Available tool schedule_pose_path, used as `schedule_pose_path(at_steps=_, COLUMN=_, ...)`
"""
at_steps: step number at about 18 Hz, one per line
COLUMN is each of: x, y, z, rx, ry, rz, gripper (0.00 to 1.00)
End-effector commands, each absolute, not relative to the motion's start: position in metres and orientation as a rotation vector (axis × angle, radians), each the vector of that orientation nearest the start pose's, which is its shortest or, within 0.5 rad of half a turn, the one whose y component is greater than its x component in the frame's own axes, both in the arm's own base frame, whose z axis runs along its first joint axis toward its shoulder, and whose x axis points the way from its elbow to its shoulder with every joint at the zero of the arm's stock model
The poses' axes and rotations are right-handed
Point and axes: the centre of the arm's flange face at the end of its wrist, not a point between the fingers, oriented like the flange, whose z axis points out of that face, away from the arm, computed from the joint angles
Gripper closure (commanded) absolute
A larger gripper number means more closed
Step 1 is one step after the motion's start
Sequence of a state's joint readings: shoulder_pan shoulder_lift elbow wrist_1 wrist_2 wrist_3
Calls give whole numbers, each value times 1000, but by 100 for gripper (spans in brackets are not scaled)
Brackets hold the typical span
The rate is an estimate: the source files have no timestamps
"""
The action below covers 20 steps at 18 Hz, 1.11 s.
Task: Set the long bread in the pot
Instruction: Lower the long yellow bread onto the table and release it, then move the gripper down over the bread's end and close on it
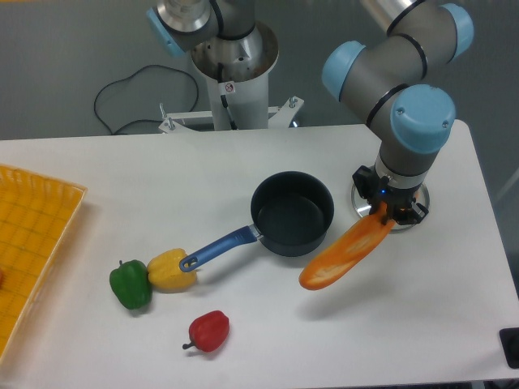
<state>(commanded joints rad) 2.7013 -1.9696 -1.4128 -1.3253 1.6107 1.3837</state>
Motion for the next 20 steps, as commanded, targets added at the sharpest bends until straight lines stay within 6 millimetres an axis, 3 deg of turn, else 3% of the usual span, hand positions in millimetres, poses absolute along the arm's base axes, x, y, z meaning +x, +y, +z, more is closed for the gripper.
schedule_pose_path(at_steps=8, x=-516, y=377, z=384, rx=-3149, ry=378, rz=56, gripper=67)
schedule_pose_path(at_steps=12, x=-505, y=370, z=378, rx=-3154, ry=376, rz=33, gripper=67)
schedule_pose_path(at_steps=20, x=-505, y=372, z=378, rx=-3153, ry=376, rz=40, gripper=68)
